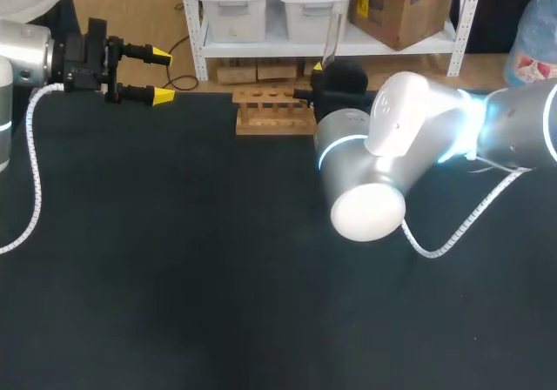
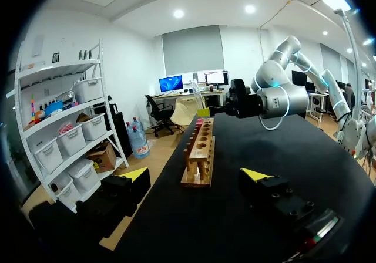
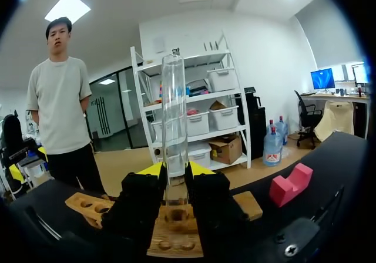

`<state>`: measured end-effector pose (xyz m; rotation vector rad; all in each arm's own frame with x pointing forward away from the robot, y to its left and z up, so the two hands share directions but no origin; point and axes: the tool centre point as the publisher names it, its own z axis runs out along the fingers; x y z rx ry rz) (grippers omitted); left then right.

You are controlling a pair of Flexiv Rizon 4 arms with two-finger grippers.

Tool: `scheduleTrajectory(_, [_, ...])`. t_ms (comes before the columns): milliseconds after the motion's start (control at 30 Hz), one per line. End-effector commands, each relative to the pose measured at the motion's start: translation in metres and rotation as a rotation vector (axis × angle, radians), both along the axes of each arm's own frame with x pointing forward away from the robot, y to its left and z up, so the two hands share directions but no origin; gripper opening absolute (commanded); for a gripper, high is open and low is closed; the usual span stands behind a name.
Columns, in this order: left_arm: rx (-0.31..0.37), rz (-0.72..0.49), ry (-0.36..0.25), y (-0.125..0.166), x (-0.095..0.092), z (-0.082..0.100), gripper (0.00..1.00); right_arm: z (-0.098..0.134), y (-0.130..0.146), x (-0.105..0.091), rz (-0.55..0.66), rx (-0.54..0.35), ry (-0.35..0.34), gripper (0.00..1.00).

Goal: Grasp the test tube, adjust it, and insert it.

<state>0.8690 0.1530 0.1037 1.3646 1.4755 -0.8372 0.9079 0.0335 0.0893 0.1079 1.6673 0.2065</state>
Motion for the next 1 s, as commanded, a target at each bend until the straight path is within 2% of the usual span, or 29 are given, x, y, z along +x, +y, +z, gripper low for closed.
scheduleTrajectory(33, [-0.001, -0.002, -0.001, 0.000, 0.001, -0.001, 1.00, -0.009, -0.002, 0.003, 0.052, 0.008, -0.013, 0.00])
scheduleTrajectory(600, [-0.001, -0.002, -0.001, 0.000, 0.001, -0.001, 1.00, -0.021, 0.001, 0.000, 0.075, -0.007, -0.002, 0.00])
scheduleTrajectory(1000, [-0.001, -0.002, -0.001, 0.000, 0.001, -0.001, 1.00, -0.022, 0.002, -0.003, 0.077, 0.001, -0.048, 0.00])
